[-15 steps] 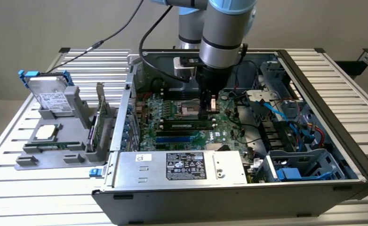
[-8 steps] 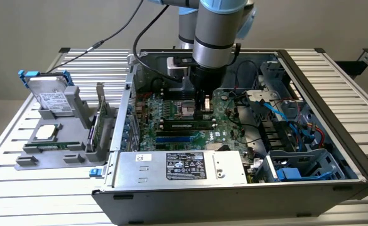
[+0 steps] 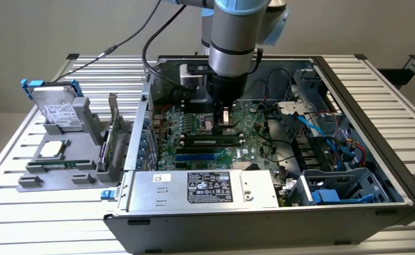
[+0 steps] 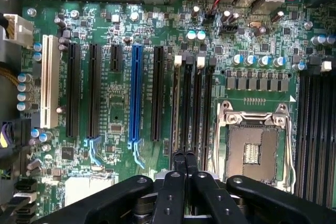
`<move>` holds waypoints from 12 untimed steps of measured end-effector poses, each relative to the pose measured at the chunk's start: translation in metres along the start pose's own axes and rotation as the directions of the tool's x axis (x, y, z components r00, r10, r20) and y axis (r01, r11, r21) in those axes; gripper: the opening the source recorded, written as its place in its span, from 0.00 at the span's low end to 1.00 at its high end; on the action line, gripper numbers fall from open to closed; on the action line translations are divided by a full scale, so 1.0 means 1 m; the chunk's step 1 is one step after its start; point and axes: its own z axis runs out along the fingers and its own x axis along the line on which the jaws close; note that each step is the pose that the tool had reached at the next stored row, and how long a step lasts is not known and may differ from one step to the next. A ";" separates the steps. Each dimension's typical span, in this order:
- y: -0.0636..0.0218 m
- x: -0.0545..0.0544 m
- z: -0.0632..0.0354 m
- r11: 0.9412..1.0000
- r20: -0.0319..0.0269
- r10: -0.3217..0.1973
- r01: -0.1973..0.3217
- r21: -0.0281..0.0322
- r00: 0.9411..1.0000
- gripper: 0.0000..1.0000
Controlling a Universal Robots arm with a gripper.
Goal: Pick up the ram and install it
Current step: 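Press down the ram until it locks into place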
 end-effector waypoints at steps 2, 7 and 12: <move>0.0042 0.000 0.0003 1.000 0.000 0.001 -0.001 0.000 1.000 0.10; 0.0165 -0.001 0.0010 1.000 -0.001 0.002 -0.002 0.000 1.000 0.10; 0.0322 -0.001 0.0018 1.000 -0.001 0.002 -0.002 0.000 1.000 0.10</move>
